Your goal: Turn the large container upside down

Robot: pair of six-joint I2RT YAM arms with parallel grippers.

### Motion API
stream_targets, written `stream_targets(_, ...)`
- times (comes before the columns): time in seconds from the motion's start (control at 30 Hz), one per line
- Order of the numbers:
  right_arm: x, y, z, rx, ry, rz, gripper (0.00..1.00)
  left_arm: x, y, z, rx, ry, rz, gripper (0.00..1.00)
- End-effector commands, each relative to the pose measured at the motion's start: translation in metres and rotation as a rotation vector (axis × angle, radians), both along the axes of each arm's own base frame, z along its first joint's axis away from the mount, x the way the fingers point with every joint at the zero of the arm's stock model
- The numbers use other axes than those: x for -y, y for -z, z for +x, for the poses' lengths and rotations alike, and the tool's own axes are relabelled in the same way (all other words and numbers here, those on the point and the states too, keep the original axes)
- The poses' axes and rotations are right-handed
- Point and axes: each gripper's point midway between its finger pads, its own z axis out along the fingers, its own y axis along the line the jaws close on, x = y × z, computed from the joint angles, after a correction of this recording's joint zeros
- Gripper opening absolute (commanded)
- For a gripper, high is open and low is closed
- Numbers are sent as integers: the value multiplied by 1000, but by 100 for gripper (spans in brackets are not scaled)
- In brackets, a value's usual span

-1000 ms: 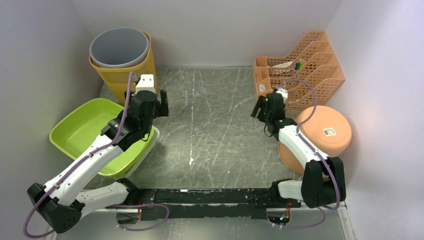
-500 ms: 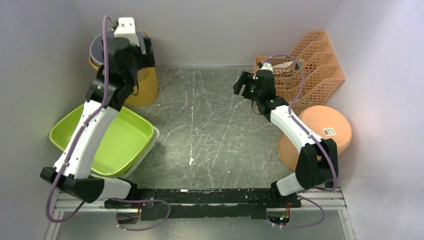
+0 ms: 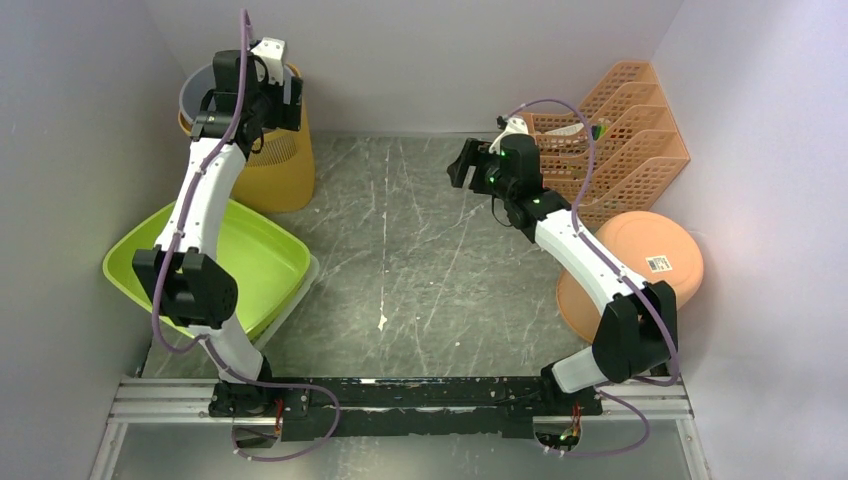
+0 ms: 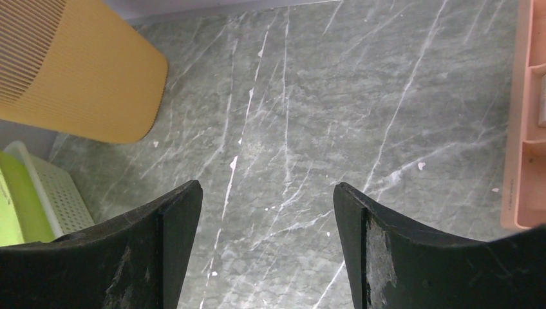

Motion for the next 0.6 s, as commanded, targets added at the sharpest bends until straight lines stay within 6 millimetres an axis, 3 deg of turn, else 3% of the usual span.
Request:
stream_targets(0.0,5,-10,-5,32,-2,-28,75,16,-26,-6,36,184,8,94)
stream_targets(0.27,-1,9,0,-4,-22,-35,75,-6,-6,-1,3,145,35,92)
stream_targets(0.57,-3,25,5,-28,-20,-39,75,-18,-18,-11,30,173,12,91)
